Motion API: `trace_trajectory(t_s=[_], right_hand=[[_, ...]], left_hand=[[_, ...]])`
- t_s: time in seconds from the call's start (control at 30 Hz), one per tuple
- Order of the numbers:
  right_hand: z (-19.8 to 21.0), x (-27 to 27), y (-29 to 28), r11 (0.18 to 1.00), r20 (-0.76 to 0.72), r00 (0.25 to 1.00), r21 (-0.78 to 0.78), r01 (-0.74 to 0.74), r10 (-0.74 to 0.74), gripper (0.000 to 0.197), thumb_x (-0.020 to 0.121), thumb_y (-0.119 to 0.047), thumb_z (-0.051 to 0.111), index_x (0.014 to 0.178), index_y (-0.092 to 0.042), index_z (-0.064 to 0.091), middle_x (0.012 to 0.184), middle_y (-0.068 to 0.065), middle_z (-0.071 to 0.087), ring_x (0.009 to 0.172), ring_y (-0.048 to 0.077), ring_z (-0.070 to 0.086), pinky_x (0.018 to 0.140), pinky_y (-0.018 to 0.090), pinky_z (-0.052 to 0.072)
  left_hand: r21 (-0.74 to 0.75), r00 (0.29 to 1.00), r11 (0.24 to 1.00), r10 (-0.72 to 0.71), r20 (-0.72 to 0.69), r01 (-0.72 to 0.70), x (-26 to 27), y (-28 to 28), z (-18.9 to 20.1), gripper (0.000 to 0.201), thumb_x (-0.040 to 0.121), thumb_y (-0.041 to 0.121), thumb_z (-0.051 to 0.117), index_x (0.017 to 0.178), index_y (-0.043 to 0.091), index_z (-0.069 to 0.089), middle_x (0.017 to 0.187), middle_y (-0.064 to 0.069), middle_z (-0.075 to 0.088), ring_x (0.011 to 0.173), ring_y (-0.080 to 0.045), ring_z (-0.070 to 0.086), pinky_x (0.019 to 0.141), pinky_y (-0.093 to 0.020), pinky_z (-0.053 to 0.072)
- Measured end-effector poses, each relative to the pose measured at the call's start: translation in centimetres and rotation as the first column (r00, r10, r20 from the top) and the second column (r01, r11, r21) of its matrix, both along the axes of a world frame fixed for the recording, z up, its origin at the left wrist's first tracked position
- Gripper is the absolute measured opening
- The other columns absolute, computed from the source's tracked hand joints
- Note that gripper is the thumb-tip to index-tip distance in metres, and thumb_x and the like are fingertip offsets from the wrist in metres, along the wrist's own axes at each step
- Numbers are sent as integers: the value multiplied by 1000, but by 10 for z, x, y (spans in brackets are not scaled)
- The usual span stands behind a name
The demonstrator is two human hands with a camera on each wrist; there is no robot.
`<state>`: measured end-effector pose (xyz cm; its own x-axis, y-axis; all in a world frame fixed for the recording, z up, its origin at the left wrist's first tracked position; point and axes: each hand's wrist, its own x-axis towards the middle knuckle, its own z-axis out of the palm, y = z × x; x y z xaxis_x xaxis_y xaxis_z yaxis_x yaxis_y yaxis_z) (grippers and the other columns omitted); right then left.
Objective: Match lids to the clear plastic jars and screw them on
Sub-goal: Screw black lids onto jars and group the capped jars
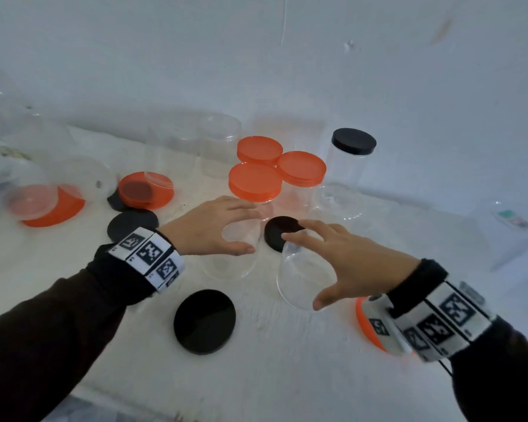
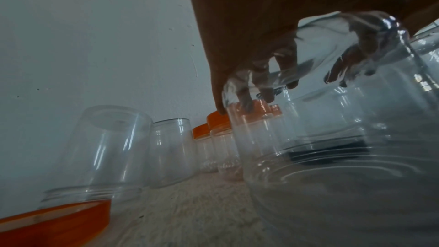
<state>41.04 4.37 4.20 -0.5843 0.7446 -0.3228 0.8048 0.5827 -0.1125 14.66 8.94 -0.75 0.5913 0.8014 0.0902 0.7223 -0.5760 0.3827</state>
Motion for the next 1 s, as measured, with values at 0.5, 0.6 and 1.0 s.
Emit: trace_trajectory(t_s=[0.5, 0.6, 1.0], right_hand=[[32, 67, -32, 875, -533, 840, 353, 333, -105, 93, 52, -15, 80, 122, -39, 24, 132, -6, 20, 121, 25, 33, 88, 41, 47], [30, 87, -38, 805, -624, 775, 410, 430, -96, 94, 51, -6, 81, 123, -27, 25, 127, -1, 20, 119, 15, 30, 91, 24, 38], [22, 125, -60, 678, -800, 568, 309, 667, -194, 90, 55, -10, 83, 127, -6, 28, 129, -3, 27, 126, 21, 37, 98, 32, 38]], left_hand=[[49, 982, 984, -173, 80, 169, 58, -37, 26, 48, 85, 49, 52, 123, 20, 57, 135, 6, 48, 125, -8, 39, 105, -23, 29], [-3, 926, 926, -378, -14, 378, 107, -45, 25, 46, 87, 35, 61, 129, 20, 51, 139, 5, 44, 126, -9, 37, 103, -18, 25], [-106, 673, 739, -656, -342, 666, 226, -37, -15, 94, 73, 42, 74, 147, 19, 21, 157, -2, 8, 142, -21, 10, 111, -43, 23]])
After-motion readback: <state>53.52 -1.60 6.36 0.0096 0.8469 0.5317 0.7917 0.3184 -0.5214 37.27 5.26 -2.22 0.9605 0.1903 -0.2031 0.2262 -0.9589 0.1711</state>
